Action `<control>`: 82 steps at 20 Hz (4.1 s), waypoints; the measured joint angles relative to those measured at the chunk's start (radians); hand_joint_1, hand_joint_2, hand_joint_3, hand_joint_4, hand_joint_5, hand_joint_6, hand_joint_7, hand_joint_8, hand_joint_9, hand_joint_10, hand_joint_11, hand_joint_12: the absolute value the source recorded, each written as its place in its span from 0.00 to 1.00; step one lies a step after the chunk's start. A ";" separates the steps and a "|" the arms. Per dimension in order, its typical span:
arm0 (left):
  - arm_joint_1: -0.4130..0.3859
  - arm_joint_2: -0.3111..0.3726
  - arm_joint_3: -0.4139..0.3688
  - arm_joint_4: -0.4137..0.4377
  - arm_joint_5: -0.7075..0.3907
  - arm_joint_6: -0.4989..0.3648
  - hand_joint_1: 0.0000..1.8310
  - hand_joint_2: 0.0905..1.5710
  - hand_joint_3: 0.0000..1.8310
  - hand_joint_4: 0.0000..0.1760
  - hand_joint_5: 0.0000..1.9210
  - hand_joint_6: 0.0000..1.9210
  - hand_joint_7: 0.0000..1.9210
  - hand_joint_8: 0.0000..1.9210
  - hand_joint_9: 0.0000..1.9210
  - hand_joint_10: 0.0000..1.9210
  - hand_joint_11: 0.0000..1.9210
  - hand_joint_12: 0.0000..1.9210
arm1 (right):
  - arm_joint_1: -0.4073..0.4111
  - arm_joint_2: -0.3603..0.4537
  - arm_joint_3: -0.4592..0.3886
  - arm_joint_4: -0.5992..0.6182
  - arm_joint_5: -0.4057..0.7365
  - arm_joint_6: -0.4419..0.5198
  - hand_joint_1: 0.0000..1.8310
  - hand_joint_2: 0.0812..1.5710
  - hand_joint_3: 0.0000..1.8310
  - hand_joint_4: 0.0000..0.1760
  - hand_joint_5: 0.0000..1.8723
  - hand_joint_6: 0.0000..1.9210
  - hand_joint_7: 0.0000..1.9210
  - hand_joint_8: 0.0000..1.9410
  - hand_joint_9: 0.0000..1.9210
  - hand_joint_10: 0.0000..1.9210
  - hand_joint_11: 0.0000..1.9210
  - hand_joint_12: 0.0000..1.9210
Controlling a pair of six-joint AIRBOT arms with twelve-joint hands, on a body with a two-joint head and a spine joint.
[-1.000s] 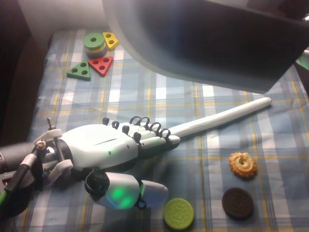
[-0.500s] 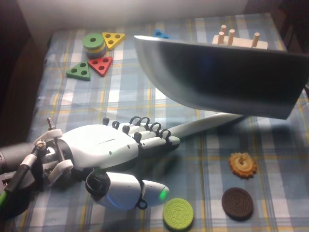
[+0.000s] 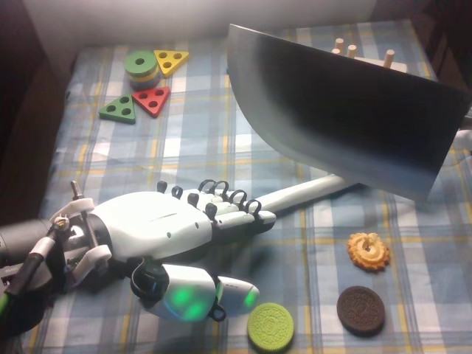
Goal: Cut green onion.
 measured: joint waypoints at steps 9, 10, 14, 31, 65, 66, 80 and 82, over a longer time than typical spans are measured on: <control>0.000 0.011 -0.010 -0.041 -0.020 -0.001 0.00 0.80 0.00 0.00 0.00 0.00 0.00 0.00 0.00 0.00 0.00 0.00 | 0.067 0.049 -0.030 0.010 0.186 -0.009 0.24 0.94 0.00 0.00 0.58 1.00 0.73 1.00 0.82 1.00 0.85 1.00; 0.001 0.014 -0.010 -0.051 -0.025 0.000 0.00 0.80 0.00 0.00 0.00 0.00 0.00 0.00 0.00 0.00 0.00 0.00 | 0.068 0.053 -0.030 0.023 0.202 -0.010 0.24 0.95 0.00 0.00 0.58 1.00 0.74 1.00 0.81 1.00 0.84 1.00; 0.029 0.039 -0.024 -0.143 -0.110 0.000 0.00 0.81 0.00 0.00 0.00 0.00 0.00 0.00 0.00 0.00 0.00 0.00 | 0.117 0.058 -0.030 0.021 0.220 -0.039 0.24 0.95 0.00 0.00 0.63 1.00 0.76 1.00 0.84 1.00 0.87 1.00; 0.276 0.182 -0.145 -0.597 -0.845 0.068 0.00 0.88 0.01 0.00 0.01 0.00 0.01 0.00 0.00 0.00 0.00 0.00 | 0.405 0.044 0.072 -0.114 -0.116 -0.193 0.23 0.94 0.00 0.00 0.62 1.00 0.76 1.00 0.82 1.00 0.84 1.00; 0.311 0.193 -0.158 -0.629 -0.914 0.067 0.00 0.85 0.00 0.00 0.01 0.00 0.00 0.00 0.00 0.00 0.00 0.00 | 0.787 0.084 0.016 -0.594 -0.567 -0.217 0.18 0.97 0.00 0.00 0.65 1.00 0.76 1.00 0.83 1.00 0.85 1.00; 0.311 0.193 -0.158 -0.629 -0.915 0.068 0.00 0.85 0.00 0.00 0.02 0.00 0.00 0.00 0.00 0.00 0.00 0.00 | 0.790 0.091 0.014 -0.600 -0.546 -0.217 0.17 0.97 0.00 0.00 0.66 1.00 0.77 1.00 0.84 1.00 0.85 1.00; 0.311 0.193 -0.159 -0.621 -0.914 0.068 0.00 0.86 0.00 0.00 0.01 0.00 0.01 0.00 0.00 0.00 0.00 0.00 | 0.774 0.094 0.014 -0.639 -0.636 -0.217 0.23 0.94 0.00 0.00 0.64 1.00 0.78 1.00 0.85 1.00 0.85 1.00; 0.311 0.193 -0.159 -0.621 -0.914 0.067 0.00 0.86 0.00 0.00 0.00 0.00 0.00 0.00 0.00 0.00 0.00 0.00 | 0.764 0.094 0.014 -0.640 -0.637 -0.215 0.27 0.94 0.00 0.00 0.57 1.00 0.77 1.00 0.85 1.00 0.85 1.00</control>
